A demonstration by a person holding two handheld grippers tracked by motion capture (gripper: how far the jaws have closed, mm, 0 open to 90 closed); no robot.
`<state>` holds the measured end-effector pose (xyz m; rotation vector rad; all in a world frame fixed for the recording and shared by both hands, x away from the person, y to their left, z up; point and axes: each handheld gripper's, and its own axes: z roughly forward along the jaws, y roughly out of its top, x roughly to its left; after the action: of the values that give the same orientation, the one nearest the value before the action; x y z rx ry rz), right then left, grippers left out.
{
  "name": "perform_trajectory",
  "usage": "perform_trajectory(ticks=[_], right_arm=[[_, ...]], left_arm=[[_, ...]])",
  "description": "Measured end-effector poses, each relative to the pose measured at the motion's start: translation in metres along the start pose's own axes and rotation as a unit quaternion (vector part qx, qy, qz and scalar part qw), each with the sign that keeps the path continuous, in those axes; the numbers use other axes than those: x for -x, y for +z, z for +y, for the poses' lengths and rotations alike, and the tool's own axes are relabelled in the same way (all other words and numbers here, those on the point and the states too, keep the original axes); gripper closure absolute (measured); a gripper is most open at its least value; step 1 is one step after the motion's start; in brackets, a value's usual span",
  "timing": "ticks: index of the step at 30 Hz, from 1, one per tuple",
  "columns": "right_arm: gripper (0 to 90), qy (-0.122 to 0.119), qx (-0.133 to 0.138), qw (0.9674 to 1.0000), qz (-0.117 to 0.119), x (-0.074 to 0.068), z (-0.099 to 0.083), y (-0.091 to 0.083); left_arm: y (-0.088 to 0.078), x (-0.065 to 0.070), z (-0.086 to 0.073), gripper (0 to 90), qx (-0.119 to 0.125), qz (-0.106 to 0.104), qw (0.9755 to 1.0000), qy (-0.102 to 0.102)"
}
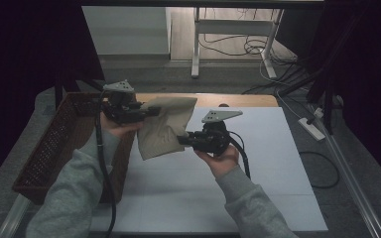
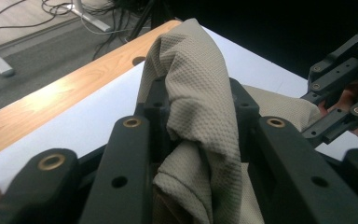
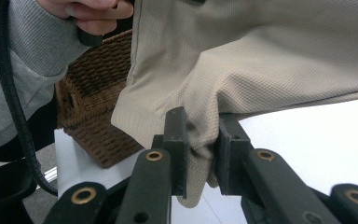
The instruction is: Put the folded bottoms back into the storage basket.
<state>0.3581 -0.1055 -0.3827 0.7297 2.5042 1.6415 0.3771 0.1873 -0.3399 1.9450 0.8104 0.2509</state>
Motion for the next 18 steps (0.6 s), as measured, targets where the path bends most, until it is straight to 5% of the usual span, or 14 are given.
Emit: perform_trajectory(ticks=[18], right_arm=[[76.7, -0.017, -0.002, 0.9997, 0.016, -0.01, 0.027, 0.031]], left_arm=[[-0.035, -0.018, -0.006, 67.9, 0.013, 0.026, 0.9995, -0.012]])
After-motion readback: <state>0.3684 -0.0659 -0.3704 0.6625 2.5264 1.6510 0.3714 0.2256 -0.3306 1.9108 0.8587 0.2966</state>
